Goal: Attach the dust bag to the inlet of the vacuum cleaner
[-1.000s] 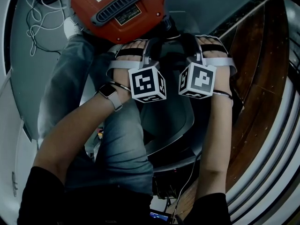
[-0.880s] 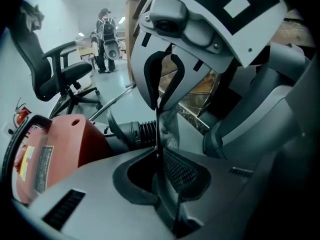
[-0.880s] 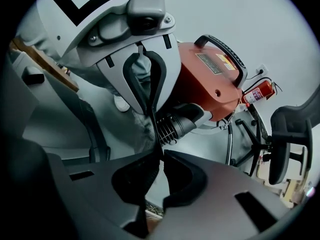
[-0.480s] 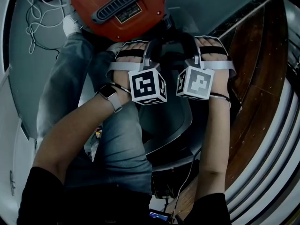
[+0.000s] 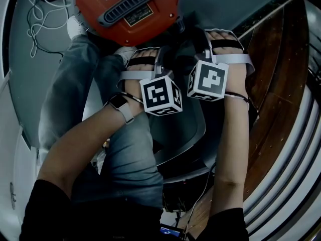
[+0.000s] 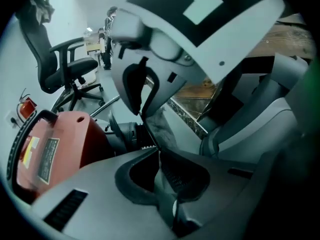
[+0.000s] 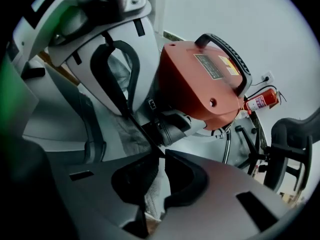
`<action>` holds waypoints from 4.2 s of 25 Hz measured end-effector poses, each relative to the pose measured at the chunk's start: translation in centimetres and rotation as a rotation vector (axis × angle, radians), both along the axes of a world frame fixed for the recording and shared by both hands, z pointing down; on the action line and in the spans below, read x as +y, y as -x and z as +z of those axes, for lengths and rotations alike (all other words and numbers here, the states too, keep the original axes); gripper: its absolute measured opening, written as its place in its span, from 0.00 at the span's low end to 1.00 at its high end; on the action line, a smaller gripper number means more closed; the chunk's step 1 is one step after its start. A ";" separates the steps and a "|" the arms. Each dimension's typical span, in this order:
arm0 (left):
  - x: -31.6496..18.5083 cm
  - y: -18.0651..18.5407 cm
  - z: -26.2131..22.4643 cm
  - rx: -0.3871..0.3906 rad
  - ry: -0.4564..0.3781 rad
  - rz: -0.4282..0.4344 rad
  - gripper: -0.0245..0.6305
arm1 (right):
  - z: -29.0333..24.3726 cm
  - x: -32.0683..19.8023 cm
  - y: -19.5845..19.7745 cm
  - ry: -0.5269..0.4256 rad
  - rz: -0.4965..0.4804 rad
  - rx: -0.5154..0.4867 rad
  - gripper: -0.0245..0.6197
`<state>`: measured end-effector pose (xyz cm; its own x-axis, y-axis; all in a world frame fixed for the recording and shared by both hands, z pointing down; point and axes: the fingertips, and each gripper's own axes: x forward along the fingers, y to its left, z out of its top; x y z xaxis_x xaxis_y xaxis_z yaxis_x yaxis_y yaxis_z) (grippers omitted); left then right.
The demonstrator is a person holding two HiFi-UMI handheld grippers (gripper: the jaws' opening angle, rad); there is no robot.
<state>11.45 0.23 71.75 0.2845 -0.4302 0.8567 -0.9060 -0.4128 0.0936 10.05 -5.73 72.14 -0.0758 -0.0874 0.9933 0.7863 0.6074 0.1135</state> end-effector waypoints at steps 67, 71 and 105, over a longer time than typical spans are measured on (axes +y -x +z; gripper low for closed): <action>-1.4 2.6 -1.0 -0.082 0.031 -0.043 0.06 | -0.7 -1.8 1.4 0.034 0.262 -0.072 0.10; -0.5 2.7 -0.3 -0.070 0.067 -0.057 0.06 | -5.3 -1.9 8.3 0.114 0.370 -0.331 0.08; 1.5 3.0 -22.5 0.098 -0.165 0.317 0.06 | -25.8 2.4 -2.8 0.070 1.442 -0.795 0.08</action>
<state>8.49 1.74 49.29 0.5030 -0.4376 0.7453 -0.7207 -0.6884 0.0822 12.84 -3.35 46.38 -0.4376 -0.4923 0.7524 -0.6345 0.7620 0.1296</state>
